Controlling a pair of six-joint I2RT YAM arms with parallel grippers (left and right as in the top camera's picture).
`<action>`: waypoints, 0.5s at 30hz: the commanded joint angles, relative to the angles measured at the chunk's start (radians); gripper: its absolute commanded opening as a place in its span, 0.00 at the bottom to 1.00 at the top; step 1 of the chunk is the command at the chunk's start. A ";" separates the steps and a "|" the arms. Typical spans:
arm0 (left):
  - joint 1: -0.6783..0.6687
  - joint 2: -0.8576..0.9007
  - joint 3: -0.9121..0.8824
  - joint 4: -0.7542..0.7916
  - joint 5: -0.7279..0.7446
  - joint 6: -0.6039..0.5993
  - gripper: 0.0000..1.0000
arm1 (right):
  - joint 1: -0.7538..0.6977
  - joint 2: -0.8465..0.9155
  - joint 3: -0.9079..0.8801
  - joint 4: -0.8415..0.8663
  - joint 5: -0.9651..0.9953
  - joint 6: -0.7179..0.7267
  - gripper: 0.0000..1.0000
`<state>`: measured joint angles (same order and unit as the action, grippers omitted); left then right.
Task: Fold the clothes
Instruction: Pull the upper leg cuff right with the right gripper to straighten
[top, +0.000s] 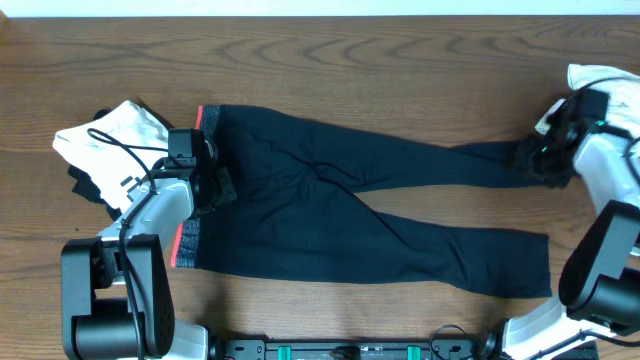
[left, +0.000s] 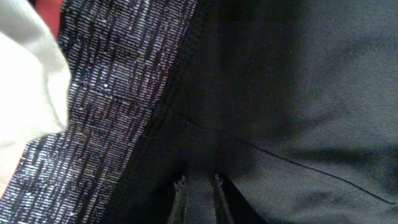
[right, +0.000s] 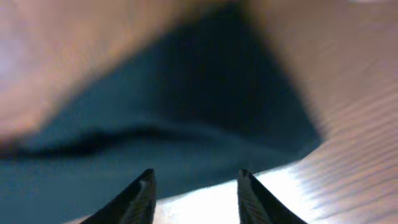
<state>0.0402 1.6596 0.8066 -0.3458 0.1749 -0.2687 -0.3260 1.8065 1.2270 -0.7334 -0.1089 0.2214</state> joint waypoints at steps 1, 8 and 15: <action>0.000 0.031 -0.043 -0.039 -0.029 -0.002 0.19 | -0.036 0.002 0.074 0.005 0.000 -0.010 0.47; 0.000 0.031 -0.043 -0.039 -0.029 -0.002 0.19 | -0.104 0.034 0.065 0.006 0.004 -0.010 0.51; 0.000 0.031 -0.043 -0.039 -0.029 -0.002 0.19 | -0.125 0.133 0.055 0.033 -0.008 -0.031 0.52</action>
<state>0.0402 1.6588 0.8066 -0.3492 0.1753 -0.2687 -0.4480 1.8973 1.2938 -0.7090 -0.1047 0.2161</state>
